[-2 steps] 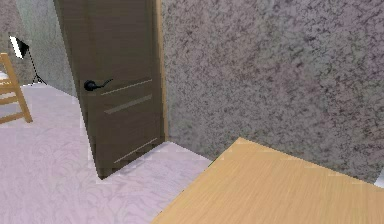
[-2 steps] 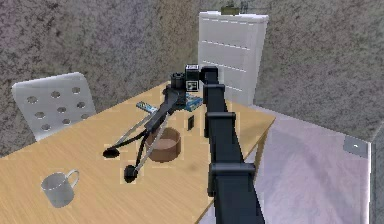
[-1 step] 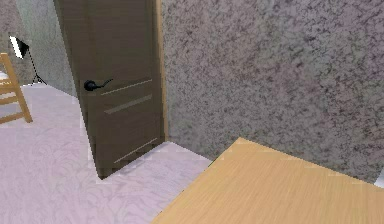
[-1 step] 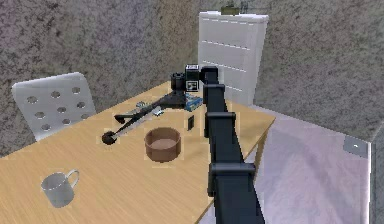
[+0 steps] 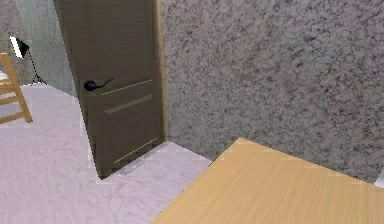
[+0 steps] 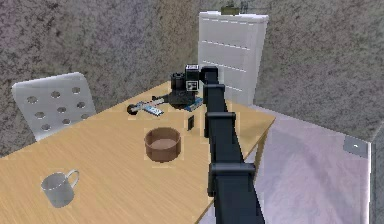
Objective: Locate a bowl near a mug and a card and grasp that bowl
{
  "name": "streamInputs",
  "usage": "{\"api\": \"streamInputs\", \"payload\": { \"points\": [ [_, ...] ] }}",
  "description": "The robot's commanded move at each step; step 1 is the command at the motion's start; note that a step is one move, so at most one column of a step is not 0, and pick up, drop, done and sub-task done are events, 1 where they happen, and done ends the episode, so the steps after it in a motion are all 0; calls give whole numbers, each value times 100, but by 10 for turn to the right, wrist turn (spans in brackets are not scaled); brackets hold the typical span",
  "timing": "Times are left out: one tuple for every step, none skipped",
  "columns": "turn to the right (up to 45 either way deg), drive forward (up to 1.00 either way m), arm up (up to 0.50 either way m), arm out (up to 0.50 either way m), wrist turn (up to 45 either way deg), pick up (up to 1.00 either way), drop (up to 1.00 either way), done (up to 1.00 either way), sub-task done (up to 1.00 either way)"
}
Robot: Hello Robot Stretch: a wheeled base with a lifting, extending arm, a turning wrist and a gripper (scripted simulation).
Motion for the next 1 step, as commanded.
{"api": "streamInputs", "payload": {
  "points": [
    [0, 0, 0, 0, 90, 0, 0, 0, 0]
  ]
}}
